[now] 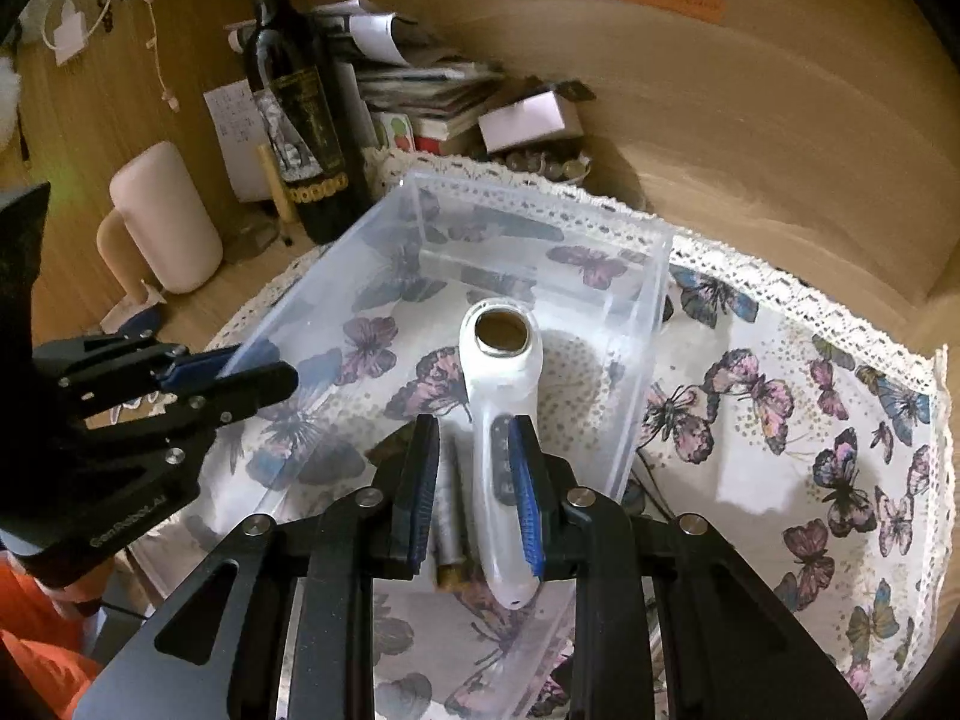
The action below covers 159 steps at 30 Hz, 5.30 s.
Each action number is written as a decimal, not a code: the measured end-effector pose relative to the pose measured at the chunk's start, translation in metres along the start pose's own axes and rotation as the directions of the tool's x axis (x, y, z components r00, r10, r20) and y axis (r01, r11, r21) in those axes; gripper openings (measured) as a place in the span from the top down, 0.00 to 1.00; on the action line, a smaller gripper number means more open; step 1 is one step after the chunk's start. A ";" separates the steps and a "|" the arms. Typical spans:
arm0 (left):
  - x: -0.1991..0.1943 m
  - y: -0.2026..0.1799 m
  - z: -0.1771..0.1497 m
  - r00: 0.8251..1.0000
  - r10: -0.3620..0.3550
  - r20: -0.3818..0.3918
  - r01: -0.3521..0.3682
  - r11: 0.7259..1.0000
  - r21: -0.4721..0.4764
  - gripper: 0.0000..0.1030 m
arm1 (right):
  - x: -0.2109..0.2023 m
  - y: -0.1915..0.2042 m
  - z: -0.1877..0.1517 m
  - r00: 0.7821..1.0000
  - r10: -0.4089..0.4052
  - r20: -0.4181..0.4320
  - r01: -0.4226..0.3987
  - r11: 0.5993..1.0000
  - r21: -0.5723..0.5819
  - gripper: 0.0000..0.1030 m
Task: Organize rigid objects
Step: 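Carry the black-and-gold tube into the box and release it with the right gripper, then reach the right gripper toward the metal tool on the cloth and grasp it, then lift the metal tool and drop it into the box with the right gripper, then grasp the black plastic clip on the cloth with the right gripper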
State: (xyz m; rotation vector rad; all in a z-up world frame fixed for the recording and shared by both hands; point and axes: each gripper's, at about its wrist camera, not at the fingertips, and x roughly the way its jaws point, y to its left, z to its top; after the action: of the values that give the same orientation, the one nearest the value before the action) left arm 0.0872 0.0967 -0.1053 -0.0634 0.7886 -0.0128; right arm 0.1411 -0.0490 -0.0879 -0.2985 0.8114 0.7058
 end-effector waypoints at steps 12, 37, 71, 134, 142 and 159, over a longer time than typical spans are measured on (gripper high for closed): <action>0.000 0.000 0.000 1.000 0.001 0.000 -0.001 1.000 0.001 0.87 | -0.047 -0.027 0.004 0.991 -0.089 0.103 0.082 0.994 0.070 0.76; 0.000 0.000 -0.001 1.000 0.001 0.001 -0.001 1.000 0.002 0.87 | -0.035 -0.090 -0.073 0.986 -0.157 -0.064 0.169 0.941 0.292 0.75; 0.002 -0.001 -0.001 1.000 -0.002 0.000 0.002 1.000 0.004 0.87 | -0.022 -0.099 -0.075 0.986 -0.158 -0.046 0.164 0.929 0.332 0.86; 0.002 0.001 -0.003 1.000 -0.008 0.003 0.007 1.000 0.006 0.87 | -0.053 -0.040 -0.006 0.992 -0.089 0.091 0.076 0.988 0.138 0.86; 0.002 0.001 -0.003 1.000 -0.007 0.003 0.007 1.000 0.007 0.87 | -0.069 -0.073 -0.041 0.981 -0.187 0.048 0.171 0.956 0.240 0.64; 0.001 0.000 -0.004 1.000 0.002 0.003 -0.002 1.000 0.020 0.87 | -0.059 -0.065 -0.100 0.985 -0.156 -0.075 0.172 0.932 0.318 0.38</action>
State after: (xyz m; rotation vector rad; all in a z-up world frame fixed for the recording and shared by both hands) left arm 0.0854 0.0966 -0.1091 -0.0434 0.7852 -0.0185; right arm 0.1010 -0.1735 -0.1116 -0.0840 0.9224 0.4006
